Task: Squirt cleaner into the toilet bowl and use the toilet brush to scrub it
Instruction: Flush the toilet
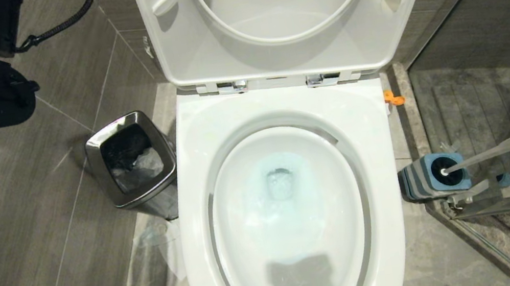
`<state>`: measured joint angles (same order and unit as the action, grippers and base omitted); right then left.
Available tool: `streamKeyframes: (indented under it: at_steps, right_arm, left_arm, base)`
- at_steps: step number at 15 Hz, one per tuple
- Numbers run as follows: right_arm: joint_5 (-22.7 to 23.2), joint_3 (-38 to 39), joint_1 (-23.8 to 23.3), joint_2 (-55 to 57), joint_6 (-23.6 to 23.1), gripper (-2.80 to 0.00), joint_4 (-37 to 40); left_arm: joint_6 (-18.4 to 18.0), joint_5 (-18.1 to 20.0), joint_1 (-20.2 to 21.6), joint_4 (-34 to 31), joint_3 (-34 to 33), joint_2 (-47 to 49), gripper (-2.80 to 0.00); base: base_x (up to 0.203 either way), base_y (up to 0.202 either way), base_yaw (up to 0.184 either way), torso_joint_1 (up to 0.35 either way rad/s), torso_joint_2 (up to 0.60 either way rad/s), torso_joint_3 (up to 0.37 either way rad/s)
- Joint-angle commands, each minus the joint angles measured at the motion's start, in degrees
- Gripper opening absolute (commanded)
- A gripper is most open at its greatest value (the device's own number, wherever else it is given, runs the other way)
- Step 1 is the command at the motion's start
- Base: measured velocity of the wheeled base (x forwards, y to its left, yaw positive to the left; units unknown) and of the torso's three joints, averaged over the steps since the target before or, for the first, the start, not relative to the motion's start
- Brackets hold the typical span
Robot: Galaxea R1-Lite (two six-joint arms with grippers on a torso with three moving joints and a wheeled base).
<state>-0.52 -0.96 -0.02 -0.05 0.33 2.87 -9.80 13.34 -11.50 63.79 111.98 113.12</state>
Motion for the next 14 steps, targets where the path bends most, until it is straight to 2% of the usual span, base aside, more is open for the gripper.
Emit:
streamKeyframes:
  at_steps: [1,5,8,11,14]
  right_arm:
    - [0.0,0.0,0.0,0.0,0.0,-2.80,0.0]
    - [0.0,0.0,0.0,0.0,0.0,-2.80,0.0]
    - [0.0,0.0,0.0,0.0,0.0,-2.80,0.0]
    - [0.0,0.0,0.0,0.0,0.0,-2.80,0.0]
    - [0.0,0.0,0.0,0.0,0.0,-2.80,0.0]
  left_arm:
    - [0.2,0.2,-0.3,1.6,0.0,-0.6,-2.80]
    - [1.1,0.3,-2.0,3.2,-0.1,0.5,-2.80]
    - [0.0,-0.3,-2.7,2.9,-0.1,1.3,-2.80]
    - [-0.2,-4.7,-2.5,0.0,0.0,0.5,-2.80]
    - [0.6,-8.3,-2.5,-0.3,-0.1,0.7,-2.80]
  base:
    - [0.000,0.000,0.000,0.000,0.00,0.000]
    - [0.000,0.000,0.000,0.000,0.00,0.000]
    - [0.000,0.000,0.000,0.000,0.00,0.000]
    - [0.000,0.000,0.000,0.000,0.00,0.000]
    - [0.000,0.000,0.000,0.000,0.00,0.000]
